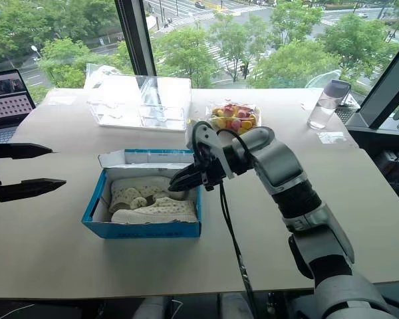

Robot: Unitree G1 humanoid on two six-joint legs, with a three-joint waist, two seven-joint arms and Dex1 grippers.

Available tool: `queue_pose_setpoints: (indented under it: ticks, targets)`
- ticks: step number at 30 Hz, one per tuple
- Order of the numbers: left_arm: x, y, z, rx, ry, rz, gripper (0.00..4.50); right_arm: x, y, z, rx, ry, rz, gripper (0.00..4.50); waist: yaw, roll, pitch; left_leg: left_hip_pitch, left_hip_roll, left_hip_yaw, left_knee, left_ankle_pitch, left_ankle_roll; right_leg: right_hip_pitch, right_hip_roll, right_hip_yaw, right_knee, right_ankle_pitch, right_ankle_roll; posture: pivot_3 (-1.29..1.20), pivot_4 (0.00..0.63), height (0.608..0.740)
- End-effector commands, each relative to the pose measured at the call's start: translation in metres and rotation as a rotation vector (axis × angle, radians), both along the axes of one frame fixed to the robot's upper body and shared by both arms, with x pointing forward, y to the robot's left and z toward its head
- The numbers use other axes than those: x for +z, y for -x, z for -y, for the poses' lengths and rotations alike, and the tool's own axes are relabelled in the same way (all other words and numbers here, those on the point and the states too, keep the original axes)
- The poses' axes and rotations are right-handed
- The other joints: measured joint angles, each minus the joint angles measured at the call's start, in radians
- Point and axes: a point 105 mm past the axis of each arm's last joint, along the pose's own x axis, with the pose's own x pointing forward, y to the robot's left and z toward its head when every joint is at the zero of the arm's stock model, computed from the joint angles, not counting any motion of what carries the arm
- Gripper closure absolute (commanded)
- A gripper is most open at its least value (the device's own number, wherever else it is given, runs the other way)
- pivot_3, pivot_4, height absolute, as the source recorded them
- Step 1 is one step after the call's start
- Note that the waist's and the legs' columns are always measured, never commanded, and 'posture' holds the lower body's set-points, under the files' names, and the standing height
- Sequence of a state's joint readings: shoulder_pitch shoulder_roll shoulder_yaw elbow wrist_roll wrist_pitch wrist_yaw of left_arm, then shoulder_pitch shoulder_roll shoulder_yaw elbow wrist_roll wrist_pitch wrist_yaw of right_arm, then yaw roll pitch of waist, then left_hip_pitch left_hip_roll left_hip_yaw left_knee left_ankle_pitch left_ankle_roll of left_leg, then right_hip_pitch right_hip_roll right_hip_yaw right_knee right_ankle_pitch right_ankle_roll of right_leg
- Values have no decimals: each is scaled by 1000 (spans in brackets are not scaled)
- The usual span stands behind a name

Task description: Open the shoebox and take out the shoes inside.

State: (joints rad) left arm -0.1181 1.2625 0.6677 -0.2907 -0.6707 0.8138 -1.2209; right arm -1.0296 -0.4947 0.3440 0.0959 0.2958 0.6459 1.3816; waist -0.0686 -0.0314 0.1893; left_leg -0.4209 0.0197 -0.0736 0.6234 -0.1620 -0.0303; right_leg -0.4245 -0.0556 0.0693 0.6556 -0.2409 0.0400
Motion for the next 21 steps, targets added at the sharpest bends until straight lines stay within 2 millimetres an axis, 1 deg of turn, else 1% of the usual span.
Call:
queue_pose_setpoints:
  ticks: [1, 3, 4, 5, 8, 10, 12, 14, 17, 21]
  targets:
    - [9, 0, 2, -8, -17, 41, 0, 0, -2, -3, 13, 21, 44, 2085, -3, 0, 0, 0, 0, 0, 0, 0, 0, 0, 0, 0, 0, 0, 0, 0, 150, 740]
    - [8, -1, 2, -10, -16, 40, 0, -8, -6, -5, 3, 70, 63, 1294, -5, 0, 0, 0, 0, 0, 0, 0, 0, -1, 0, 0, 0, 0, 0, 0, 150, 740]
    - [8, -1, 2, -11, -15, 40, 0, -11, -8, -5, 0, 86, 65, 1113, -4, 0, 0, 0, 0, 0, 0, 0, 0, -1, 0, 0, 0, 0, 0, 0, 150, 740]
    - [7, -2, 3, -11, -15, 40, 0, -14, -8, -6, 0, 104, 54, 657, -3, 0, 0, 0, 0, 0, 0, 0, 0, -1, 0, 0, 0, 0, 0, 0, 150, 740]
    - [5, -3, 3, -12, -12, 41, 0, -21, -3, -11, 33, 134, -10, 657, -2, 0, 0, -1, 0, 0, 0, 0, 0, -1, 0, 0, 0, 0, 0, 0, 150, 740]
    - [4, -4, 4, -11, -6, 42, 0, -22, 5, -18, 72, 134, -96, 657, -2, 0, 0, -1, 0, 0, 0, 0, 0, -1, 0, 0, 0, 0, 0, 0, 150, 740]
    - [3, -4, 5, -12, -1, 43, 0, -28, 7, -21, 94, 183, -112, 657, -3, 0, 0, -1, 0, 0, 0, 0, 0, -1, 0, 0, 1, 0, 0, 0, 150, 740]
    - [2, -3, 4, -8, 2, 42, 0, -36, 2, -22, 71, 234, -121, 657, -2, 0, 0, -1, 0, 0, 0, 0, 0, -1, 0, 0, 1, 0, 0, 0, 150, 740]
    - [0, -1, 3, 0, 5, 42, 0, -38, -9, -27, -2, 255, -165, 657, -2, 0, 0, -1, 0, 0, 0, 0, 0, -1, 0, 0, 1, 0, 0, 0, 150, 740]
    - [-2, 0, 4, 5, 11, 42, 0, -40, -16, -28, -33, 291, -174, 657, -2, 0, 0, -1, 0, 0, 0, 0, 0, -1, 0, 0, 1, 1, -2, 0, 150, 740]
